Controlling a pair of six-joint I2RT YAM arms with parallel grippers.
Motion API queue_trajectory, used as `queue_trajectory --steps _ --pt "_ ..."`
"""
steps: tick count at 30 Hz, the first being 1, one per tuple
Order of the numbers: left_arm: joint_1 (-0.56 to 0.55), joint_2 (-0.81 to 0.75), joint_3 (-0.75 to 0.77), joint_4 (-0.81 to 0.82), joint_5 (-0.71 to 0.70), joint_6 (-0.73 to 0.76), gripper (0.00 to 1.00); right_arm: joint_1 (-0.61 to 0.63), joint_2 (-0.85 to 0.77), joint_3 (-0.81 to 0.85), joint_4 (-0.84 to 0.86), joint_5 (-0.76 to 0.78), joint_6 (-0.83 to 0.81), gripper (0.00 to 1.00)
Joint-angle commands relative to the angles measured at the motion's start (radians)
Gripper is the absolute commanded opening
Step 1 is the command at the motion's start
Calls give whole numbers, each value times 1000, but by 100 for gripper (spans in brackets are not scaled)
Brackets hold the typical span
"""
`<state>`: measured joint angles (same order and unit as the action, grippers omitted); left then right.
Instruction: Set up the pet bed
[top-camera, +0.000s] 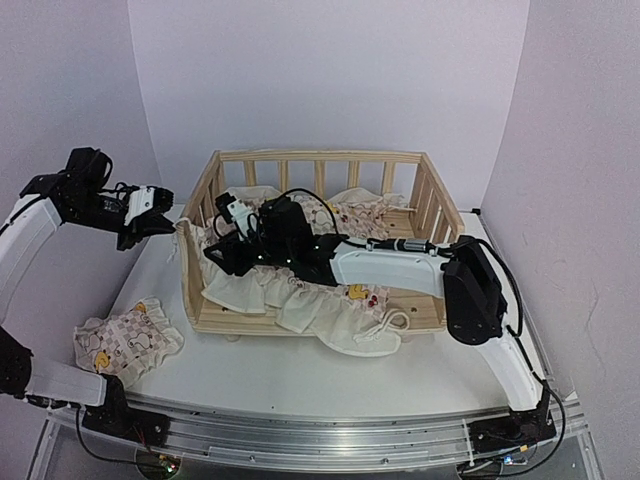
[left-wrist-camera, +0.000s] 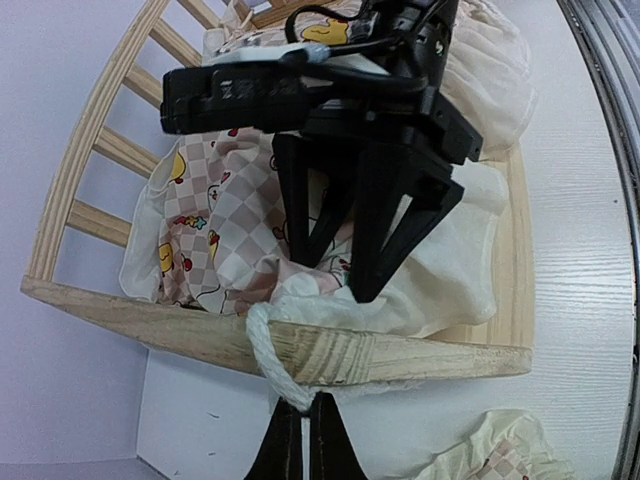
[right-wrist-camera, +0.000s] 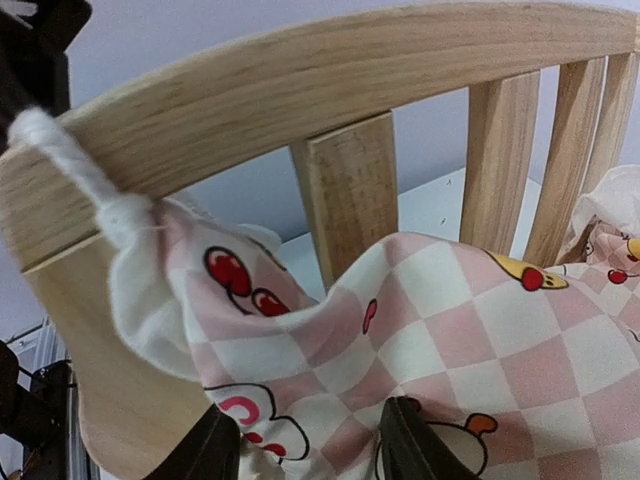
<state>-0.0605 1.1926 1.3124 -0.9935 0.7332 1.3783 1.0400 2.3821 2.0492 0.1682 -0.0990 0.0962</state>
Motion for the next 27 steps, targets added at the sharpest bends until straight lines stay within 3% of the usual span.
queue_trajectory --steps 1,4,7,12,19,27 --pt "-14 -67 -26 -108 88 88 0 9 18 41 71 48 9 38" --pt "-30 -94 -44 -107 63 130 0 9 11 23 87 44 13 24" --pt "-36 -123 -76 -108 60 174 0 12 13 17 101 -6 23 19" --pt "-39 -146 -85 -92 76 172 0 37 -111 -110 182 -124 -100 32" --pt "-39 -181 -115 -76 71 186 0 44 -331 -306 213 -197 -250 33" --pt "-40 -165 -102 -68 69 189 0 43 -165 -137 133 -159 -353 49"
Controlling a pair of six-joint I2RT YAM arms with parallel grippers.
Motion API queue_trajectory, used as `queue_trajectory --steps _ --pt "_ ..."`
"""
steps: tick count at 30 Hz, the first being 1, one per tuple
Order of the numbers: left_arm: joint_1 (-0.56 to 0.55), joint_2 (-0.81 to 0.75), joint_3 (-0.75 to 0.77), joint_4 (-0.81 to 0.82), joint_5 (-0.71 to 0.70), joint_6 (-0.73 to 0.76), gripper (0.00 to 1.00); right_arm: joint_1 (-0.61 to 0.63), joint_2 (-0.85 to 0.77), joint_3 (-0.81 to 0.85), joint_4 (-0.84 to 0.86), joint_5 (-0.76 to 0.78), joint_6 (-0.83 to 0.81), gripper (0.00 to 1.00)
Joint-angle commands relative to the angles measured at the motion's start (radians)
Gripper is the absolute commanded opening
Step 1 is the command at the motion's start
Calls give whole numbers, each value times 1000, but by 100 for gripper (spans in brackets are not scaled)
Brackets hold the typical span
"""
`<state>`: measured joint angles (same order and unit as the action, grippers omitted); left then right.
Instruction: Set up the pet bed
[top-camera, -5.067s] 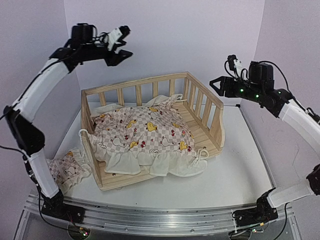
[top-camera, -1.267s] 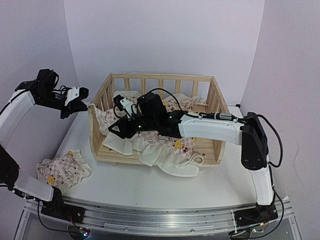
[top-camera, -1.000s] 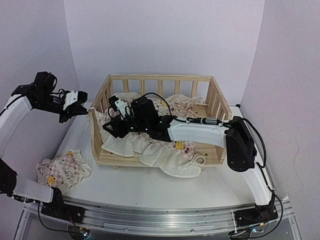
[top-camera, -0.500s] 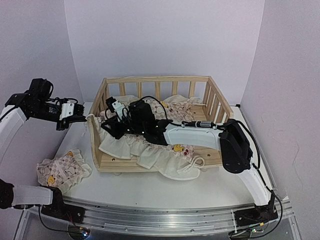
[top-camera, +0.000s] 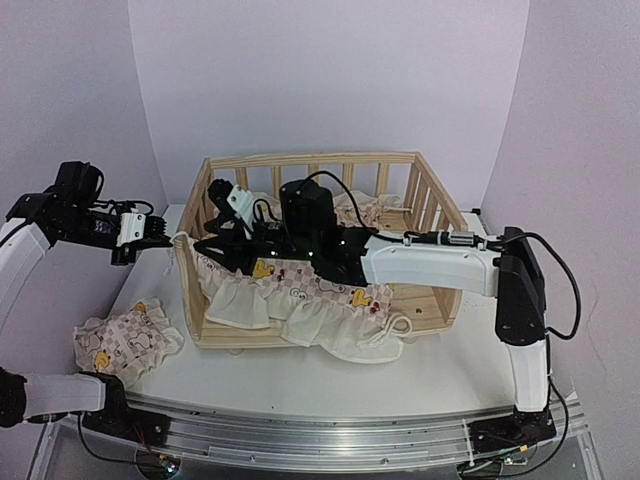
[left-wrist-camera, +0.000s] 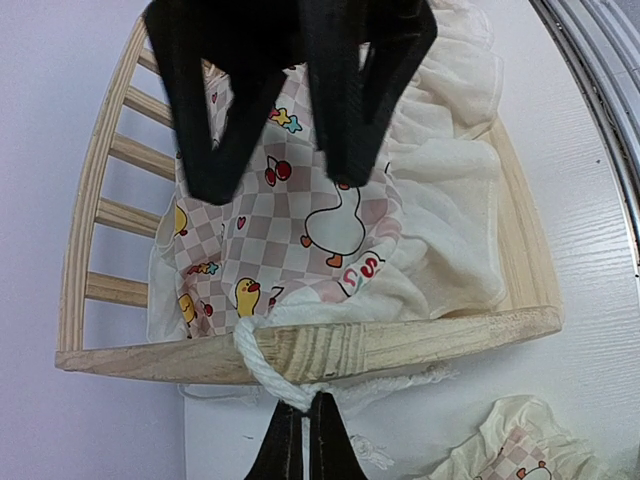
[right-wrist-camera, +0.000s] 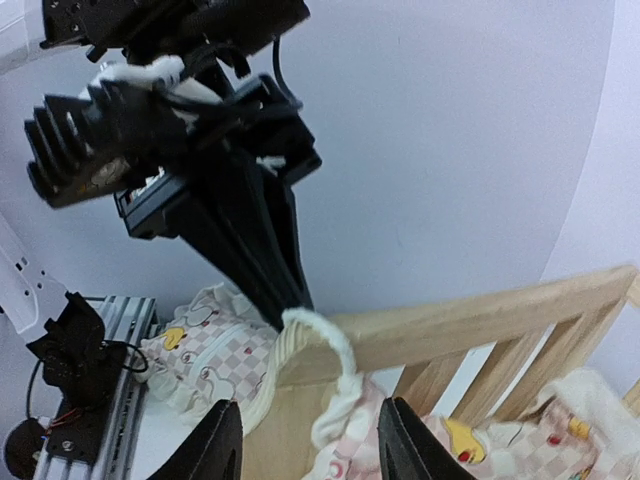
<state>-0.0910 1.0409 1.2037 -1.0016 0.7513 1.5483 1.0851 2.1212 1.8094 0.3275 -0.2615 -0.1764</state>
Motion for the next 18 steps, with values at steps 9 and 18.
queue_trajectory --steps 9,18 --pt "-9 -26 -8 -63 54 26 0 -9 249 281 -88 -38 -49 41" --pt "-9 -67 -24 -40 71 -2 0 8 175 187 -29 -34 -65 0"
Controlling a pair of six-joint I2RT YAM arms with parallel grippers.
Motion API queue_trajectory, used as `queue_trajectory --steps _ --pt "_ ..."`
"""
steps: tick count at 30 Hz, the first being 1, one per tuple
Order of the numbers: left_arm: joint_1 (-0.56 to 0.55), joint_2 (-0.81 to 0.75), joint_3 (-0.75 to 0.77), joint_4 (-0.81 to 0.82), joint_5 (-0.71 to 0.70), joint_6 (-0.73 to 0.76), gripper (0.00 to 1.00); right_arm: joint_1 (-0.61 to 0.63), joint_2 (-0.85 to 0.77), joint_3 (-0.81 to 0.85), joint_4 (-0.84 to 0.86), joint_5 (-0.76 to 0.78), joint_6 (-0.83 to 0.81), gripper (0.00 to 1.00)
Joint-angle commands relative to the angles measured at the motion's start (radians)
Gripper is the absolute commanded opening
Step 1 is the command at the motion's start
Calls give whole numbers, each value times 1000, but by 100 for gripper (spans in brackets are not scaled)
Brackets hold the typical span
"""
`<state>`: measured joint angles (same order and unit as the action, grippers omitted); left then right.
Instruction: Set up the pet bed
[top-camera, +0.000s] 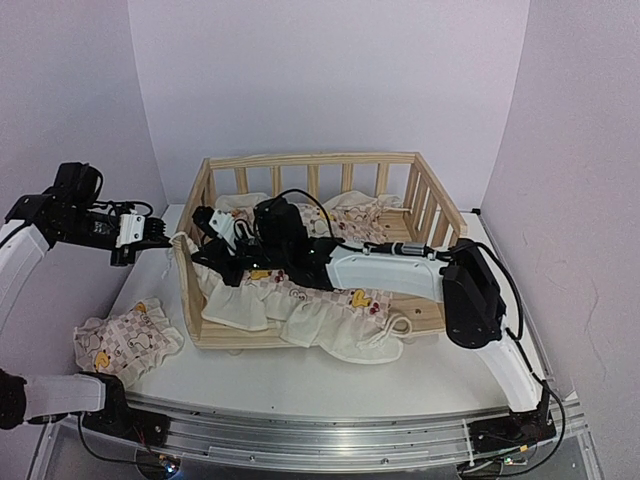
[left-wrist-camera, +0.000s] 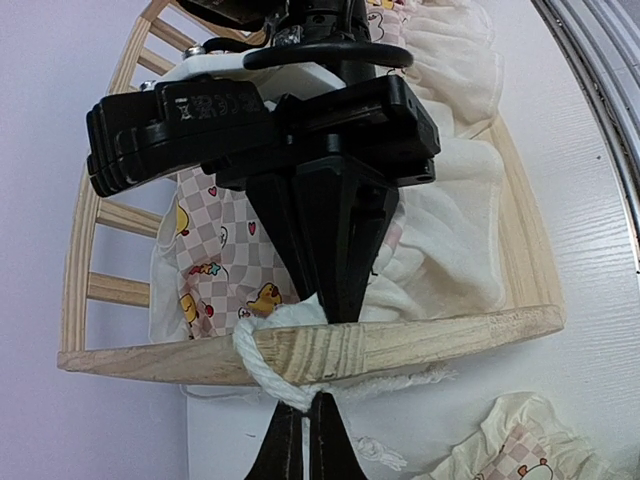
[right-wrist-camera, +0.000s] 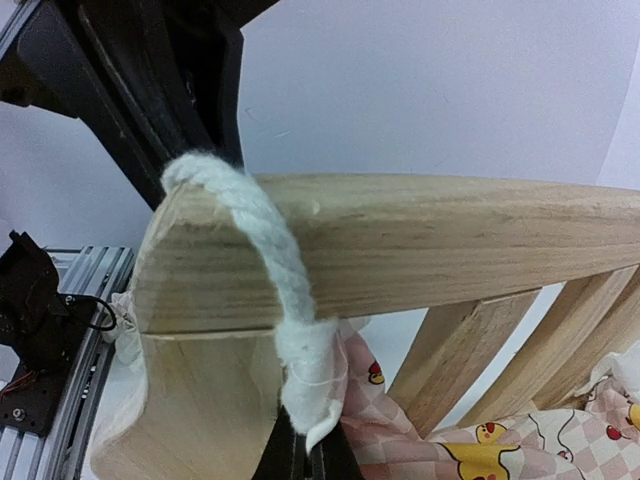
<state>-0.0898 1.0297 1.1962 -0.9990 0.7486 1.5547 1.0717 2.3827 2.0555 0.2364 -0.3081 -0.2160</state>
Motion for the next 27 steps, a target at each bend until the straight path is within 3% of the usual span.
queue_trajectory --steps 1,8,19,21,22,24,27 --pt "-11 -73 -24 -28 82 -16 0 27 -121 -113 95 36 -38 0" --pt "-11 -197 -124 85 97 -43 0 97 -335 -402 224 201 -181 0" --pt "-10 -232 -148 88 125 3 0 113 -348 -503 221 234 -216 1" --pt "-11 -234 -151 67 151 17 0 97 -362 -517 197 187 -153 21" --pt "-11 -236 -153 66 160 10 0 80 -372 -518 185 142 -98 37" --pt "-11 -233 -143 66 170 5 0 57 -395 -506 179 79 -38 49" --pt "-11 -215 -114 37 187 29 0 43 -404 -448 150 7 -28 54"
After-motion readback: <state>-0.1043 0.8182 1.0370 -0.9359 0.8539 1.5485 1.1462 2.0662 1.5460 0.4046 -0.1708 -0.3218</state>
